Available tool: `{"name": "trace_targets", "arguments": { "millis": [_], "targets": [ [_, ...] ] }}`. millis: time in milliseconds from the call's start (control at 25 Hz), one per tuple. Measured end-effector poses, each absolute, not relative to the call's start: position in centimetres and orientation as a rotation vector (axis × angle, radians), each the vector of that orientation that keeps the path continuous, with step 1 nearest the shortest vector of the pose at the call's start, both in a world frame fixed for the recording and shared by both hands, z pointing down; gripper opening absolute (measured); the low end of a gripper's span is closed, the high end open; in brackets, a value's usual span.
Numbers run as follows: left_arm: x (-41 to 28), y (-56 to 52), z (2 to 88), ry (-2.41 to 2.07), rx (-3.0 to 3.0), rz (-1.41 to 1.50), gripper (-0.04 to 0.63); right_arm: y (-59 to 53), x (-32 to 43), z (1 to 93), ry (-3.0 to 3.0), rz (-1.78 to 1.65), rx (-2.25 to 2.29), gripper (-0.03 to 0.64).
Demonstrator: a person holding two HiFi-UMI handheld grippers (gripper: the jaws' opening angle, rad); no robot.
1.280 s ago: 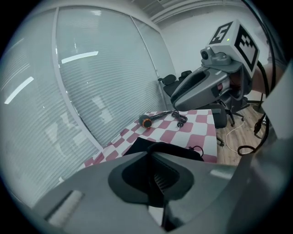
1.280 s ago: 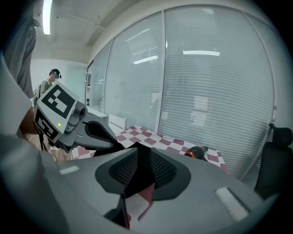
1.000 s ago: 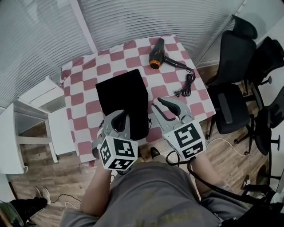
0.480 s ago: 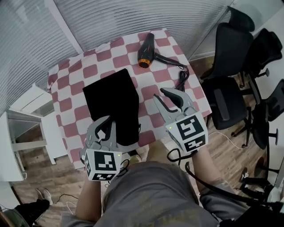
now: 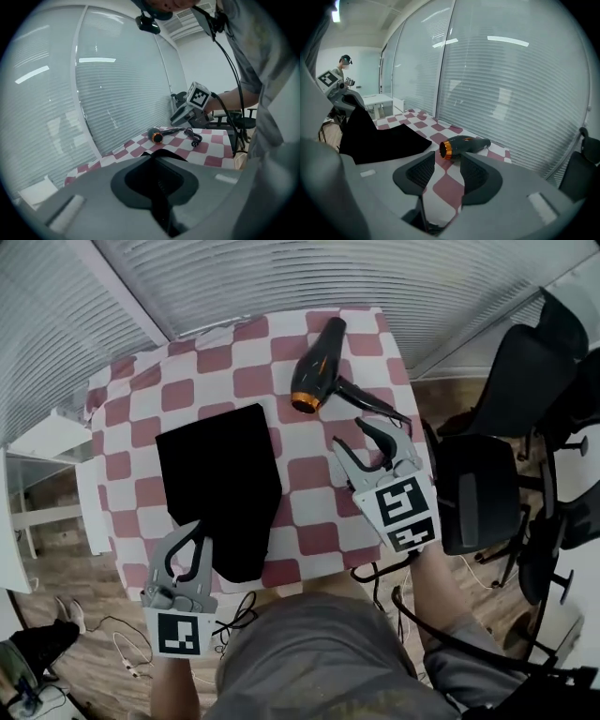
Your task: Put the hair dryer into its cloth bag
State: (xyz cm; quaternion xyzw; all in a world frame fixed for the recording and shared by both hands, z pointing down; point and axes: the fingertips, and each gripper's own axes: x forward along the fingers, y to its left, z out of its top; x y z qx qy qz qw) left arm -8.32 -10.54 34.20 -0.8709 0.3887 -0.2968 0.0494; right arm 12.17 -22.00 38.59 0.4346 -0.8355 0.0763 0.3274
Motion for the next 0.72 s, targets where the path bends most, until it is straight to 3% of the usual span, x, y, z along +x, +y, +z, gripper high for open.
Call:
{"name": "trace_targets", "arguments": {
  "millis": [240,720],
  "targets": [
    [-9.1,-11.1,35.9,1.303,-2.695,-1.017,0.011,-27.4,14.3,42.9,-2.119,0.167,1.013,0.256],
    [-9.8,-11.6,37.2,1.502,-2.686,-1.089,0.011,-31.9,15.9,49.9,-2.029,0.155,0.830,0.262]
  ]
}}
